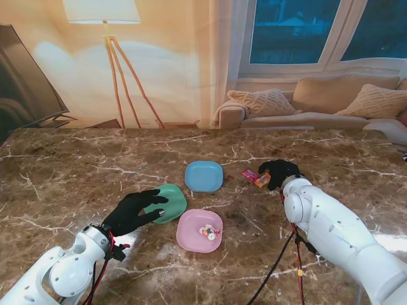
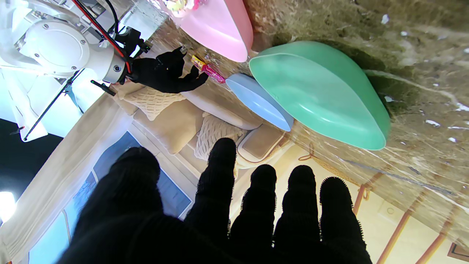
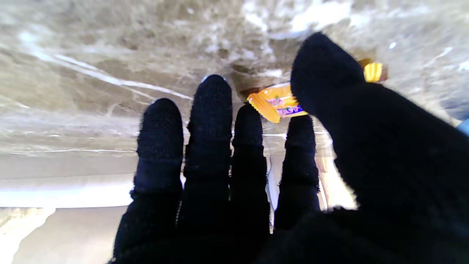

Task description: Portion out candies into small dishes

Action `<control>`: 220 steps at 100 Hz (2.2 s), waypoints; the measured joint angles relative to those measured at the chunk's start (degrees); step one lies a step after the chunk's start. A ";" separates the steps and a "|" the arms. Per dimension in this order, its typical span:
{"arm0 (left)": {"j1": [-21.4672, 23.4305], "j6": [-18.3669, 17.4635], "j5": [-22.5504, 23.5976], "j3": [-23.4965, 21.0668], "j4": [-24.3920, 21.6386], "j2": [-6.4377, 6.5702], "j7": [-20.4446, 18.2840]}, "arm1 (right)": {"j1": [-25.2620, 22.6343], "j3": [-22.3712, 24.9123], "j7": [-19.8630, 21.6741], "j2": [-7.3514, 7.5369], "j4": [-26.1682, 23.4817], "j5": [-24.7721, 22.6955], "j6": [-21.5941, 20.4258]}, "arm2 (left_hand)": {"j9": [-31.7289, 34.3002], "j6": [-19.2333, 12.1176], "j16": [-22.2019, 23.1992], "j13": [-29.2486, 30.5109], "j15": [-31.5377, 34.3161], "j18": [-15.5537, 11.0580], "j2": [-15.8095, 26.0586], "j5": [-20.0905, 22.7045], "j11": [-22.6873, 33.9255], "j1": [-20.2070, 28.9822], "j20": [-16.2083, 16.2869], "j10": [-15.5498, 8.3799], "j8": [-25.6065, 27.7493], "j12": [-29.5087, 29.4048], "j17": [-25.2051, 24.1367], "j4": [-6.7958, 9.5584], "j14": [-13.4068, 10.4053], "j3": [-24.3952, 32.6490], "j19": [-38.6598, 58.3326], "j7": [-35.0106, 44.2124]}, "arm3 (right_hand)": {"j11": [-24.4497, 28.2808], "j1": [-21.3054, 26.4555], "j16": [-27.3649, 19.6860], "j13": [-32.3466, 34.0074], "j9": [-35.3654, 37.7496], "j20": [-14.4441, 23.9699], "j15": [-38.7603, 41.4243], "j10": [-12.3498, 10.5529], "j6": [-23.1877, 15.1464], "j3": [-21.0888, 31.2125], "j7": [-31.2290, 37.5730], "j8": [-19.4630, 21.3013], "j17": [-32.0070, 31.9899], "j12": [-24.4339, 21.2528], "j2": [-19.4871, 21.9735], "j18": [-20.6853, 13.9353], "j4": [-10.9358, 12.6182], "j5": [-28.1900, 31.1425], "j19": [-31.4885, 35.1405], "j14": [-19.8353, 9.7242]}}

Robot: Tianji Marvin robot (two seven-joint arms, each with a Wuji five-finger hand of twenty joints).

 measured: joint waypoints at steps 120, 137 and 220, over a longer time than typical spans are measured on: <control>0.01 -0.01 -0.07 -0.09 -0.02 0.05 -0.49 | -0.95 1.60 -0.11 -0.61 -1.21 2.22 0.88 | 0.00 -0.59 0.00 0.01 0.00 0.07 0.00 0.01 0.00 0.02 -0.01 -0.02 0.65 0.00 0.00 -0.03 0.00 0.00 -0.22 0.51 | 7.10 2.64 -9.95 -12.81 17.32 1.43 -22.75 -6.09 -6.02 0.54 40.89 51.97 12.25 -16.81 -9.98 -1.63 -0.92 35.07 3.81 -3.14; 0.01 -0.01 -0.06 -0.07 -0.02 0.06 -0.46 | -1.61 2.65 0.51 -0.49 -1.64 2.58 0.75 | 0.00 -0.59 0.00 0.01 0.00 0.07 0.00 0.01 0.00 0.02 -0.01 -0.04 0.65 0.00 0.00 -0.03 0.00 0.00 -0.23 0.51 | 12.20 2.69 -9.25 -17.45 25.74 1.42 -18.44 -4.80 -5.92 1.65 42.89 53.45 13.77 -14.29 -10.84 -1.72 -0.90 35.74 4.57 -5.79; 0.00 -0.02 -0.12 -0.11 0.04 0.05 -0.27 | -15.76 17.05 0.29 -0.38 -17.48 -1.41 -2.97 | 0.00 -0.59 0.00 0.01 0.00 0.07 0.00 0.02 0.00 0.03 -0.04 -0.06 0.66 0.00 0.00 -0.03 0.00 0.00 -0.81 0.51 | 12.89 4.89 -6.49 10.79 27.85 1.18 -1.64 -2.92 -5.14 8.41 45.77 54.91 18.88 -10.24 -15.62 -0.23 -1.29 36.34 5.25 -0.93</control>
